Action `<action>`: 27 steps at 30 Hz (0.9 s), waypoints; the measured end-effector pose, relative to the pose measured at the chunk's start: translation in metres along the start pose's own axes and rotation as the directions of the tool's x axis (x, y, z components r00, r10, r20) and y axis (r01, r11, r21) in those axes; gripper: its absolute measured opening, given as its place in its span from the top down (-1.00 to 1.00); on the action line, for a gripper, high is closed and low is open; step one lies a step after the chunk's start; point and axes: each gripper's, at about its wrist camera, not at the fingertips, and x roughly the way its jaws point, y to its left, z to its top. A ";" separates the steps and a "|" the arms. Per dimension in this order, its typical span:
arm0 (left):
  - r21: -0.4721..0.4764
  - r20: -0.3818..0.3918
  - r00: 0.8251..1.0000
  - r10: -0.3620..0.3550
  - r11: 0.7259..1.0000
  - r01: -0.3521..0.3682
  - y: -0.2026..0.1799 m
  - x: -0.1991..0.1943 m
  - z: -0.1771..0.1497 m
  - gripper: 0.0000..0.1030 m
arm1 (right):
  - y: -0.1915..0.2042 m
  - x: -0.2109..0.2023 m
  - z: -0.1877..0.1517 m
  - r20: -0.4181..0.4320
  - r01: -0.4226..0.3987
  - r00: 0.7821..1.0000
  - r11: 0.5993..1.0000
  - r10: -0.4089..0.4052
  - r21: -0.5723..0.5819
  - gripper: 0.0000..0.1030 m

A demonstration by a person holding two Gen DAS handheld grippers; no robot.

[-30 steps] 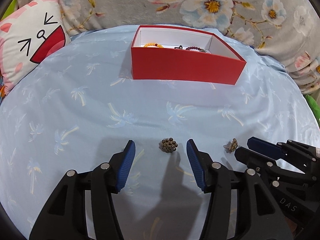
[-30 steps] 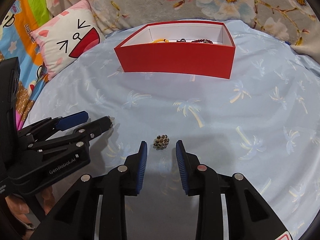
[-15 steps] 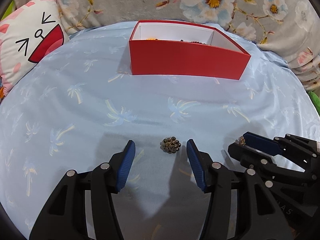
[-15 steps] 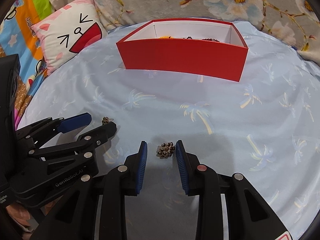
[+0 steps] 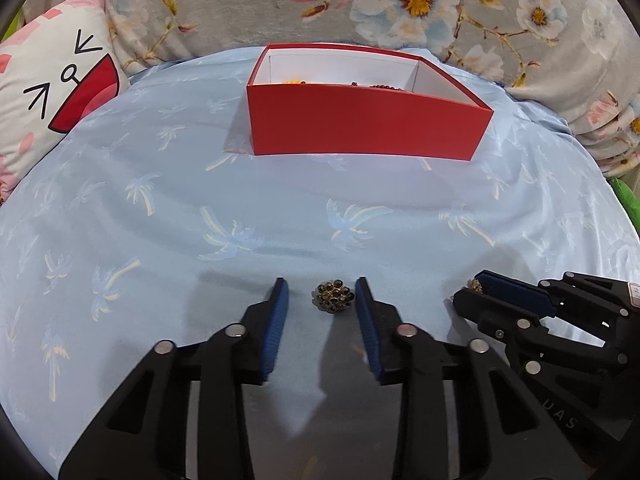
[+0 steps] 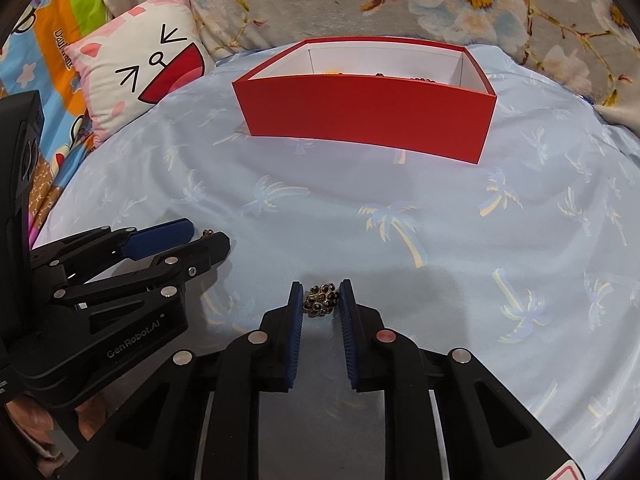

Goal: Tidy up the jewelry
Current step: 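Close the right tool on the dark round brooch and lift it, then carry the brooch into the red box and open the right tool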

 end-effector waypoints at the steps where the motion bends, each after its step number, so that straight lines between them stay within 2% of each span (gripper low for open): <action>1: 0.004 0.000 1.000 -0.001 1.000 0.001 -0.001 0.000 0.000 0.51 | 0.000 0.000 0.000 0.000 -0.001 1.000 1.000 0.001 0.001 0.66; 4: 0.011 -0.001 1.000 -0.009 1.000 0.009 -0.002 0.000 -0.001 0.65 | 0.000 -0.001 -0.001 0.001 -0.002 1.000 1.000 0.002 0.002 0.66; 17: -0.013 0.013 1.000 -0.025 1.000 0.025 0.000 -0.008 0.004 0.65 | -0.005 -0.012 0.002 0.024 -0.008 1.000 1.000 0.007 0.030 0.66; 22: -0.021 0.039 0.999 -0.029 0.999 0.030 0.001 -0.019 0.020 0.65 | -0.009 -0.021 0.010 0.049 -0.007 0.999 0.999 0.005 0.040 0.66; 27: -0.023 0.090 0.995 -0.038 0.999 0.040 0.000 -0.029 0.058 0.65 | -0.020 -0.036 0.041 0.102 -0.007 0.995 0.999 0.002 0.046 0.66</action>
